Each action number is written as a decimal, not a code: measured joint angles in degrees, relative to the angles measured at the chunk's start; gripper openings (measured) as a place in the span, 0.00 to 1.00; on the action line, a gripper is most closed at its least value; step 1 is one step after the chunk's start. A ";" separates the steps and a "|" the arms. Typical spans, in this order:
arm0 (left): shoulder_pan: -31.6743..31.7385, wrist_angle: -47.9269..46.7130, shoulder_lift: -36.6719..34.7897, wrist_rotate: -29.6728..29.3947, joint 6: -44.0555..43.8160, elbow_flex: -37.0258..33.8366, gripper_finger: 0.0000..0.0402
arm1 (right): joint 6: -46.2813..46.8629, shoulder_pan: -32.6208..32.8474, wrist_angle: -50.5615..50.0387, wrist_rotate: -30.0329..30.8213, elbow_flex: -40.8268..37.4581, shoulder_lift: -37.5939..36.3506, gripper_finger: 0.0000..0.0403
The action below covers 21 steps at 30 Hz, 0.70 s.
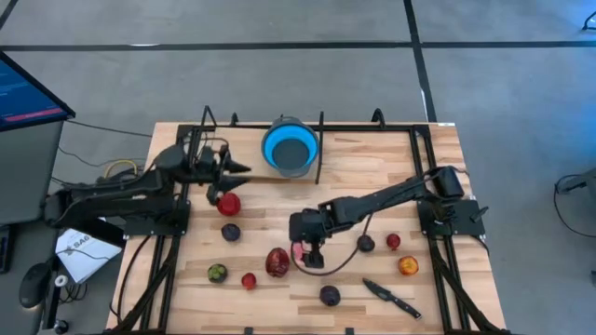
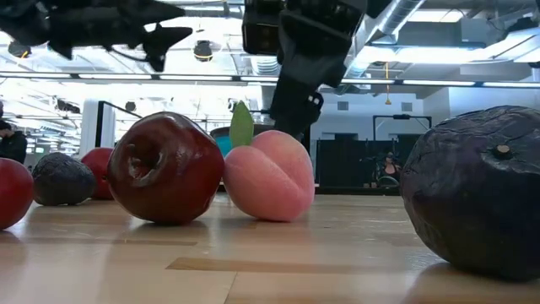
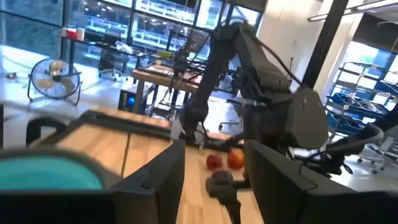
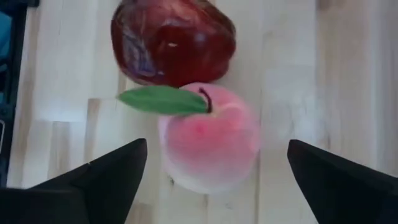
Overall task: Pick & Place Fruit
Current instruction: Put the pink peach into the blue strainer bowl on the shelf
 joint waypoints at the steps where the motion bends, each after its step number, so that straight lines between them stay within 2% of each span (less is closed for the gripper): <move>1: -1.27 -0.09 -0.91 -1.61 -0.15 -1.16 0.39 | -0.23 0.08 0.13 -0.20 -0.06 0.09 0.93; 9: -8.94 0.10 -1.86 -9.11 -0.29 -5.67 0.36 | -2.56 0.61 5.11 0.79 -0.20 0.02 0.93; 17: -11.37 0.14 0.89 -10.09 -0.23 -5.99 0.36 | -3.23 -0.43 5.28 0.40 -0.29 4.38 0.93; 21: -11.37 0.56 2.35 -10.13 -0.21 -6.00 0.35 | -3.27 -0.66 5.80 -0.38 -0.21 5.76 0.90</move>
